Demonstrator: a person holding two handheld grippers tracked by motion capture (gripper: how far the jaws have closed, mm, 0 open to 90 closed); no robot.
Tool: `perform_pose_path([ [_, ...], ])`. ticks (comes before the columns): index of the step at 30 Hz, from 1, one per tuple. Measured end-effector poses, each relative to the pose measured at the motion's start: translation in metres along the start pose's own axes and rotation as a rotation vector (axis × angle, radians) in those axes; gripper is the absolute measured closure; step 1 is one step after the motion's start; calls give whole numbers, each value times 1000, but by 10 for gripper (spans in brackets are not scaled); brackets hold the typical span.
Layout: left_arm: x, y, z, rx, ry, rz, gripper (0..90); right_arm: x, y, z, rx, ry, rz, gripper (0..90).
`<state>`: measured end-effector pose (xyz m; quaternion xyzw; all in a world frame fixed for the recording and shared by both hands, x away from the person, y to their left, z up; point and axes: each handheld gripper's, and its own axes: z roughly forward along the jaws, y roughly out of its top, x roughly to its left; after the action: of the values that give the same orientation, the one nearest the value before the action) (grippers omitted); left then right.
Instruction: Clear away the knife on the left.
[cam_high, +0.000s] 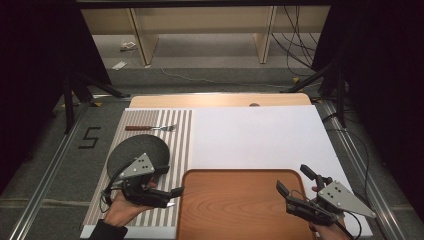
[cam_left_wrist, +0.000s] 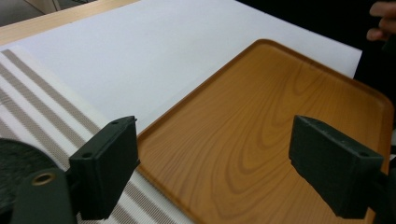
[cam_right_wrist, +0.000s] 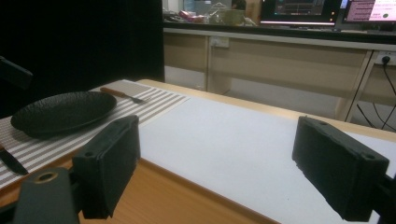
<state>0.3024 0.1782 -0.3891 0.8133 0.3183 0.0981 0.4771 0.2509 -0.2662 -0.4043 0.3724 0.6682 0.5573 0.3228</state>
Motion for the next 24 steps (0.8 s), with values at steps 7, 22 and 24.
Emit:
perform_pose_path([
  [7, 10, -4, -7, 110, 39, 37, 149, 0, 0, 0, 3, 0, -3, 162],
  [22, 36, -23, -8, 384, 24, 45, 155, 0, 0, 1, 0, 7, -12, 162],
  [24, 37, -25, -10, 408, 20, 48, 159, 0, -1, 2, 6, 4, -10, 162],
])
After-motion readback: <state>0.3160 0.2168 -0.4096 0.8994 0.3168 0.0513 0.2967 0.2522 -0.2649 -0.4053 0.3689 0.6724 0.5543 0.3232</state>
